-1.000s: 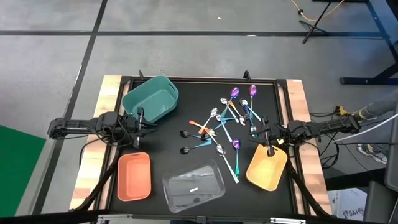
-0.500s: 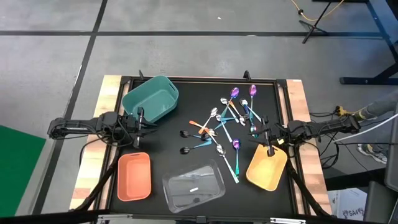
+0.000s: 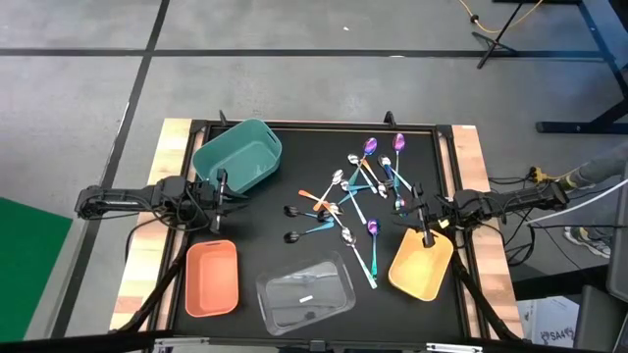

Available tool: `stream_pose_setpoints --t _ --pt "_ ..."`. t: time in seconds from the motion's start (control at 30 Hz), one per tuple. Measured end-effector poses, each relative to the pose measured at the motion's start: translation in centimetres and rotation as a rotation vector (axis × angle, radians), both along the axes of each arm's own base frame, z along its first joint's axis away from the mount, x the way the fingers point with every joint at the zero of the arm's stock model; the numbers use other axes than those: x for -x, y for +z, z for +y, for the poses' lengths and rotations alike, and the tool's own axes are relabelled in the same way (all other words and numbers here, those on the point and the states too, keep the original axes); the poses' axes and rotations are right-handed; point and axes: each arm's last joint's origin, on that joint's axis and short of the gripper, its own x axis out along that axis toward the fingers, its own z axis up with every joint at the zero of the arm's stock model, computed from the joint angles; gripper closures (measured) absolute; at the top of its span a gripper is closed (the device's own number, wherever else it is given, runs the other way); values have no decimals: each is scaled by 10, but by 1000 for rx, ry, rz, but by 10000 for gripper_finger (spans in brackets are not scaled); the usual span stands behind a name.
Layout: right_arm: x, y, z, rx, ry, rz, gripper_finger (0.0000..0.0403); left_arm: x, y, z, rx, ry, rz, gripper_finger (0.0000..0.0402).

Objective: Sort silverware by color (type)
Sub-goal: Put the white-green spoon into the blue bin

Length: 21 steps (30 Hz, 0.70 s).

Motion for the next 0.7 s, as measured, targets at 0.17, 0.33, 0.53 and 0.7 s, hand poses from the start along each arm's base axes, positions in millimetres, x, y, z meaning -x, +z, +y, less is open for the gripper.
stream_pose_setpoints --t 0.17,0.33,0.53,0.7 --pt "0 0 -1 -18 -19 3 288 0 0 0 -1 0 0 326" --pt "0 0 -2 -96 -86 10 288 0 0 0 0 0 0 326" --pt "0 2 -4 -141 -152 -8 284 0 0 0 0 0 0 326" --pt "0 4 -7 -215 -237 -28 238 0 0 0 0 0 0 326"
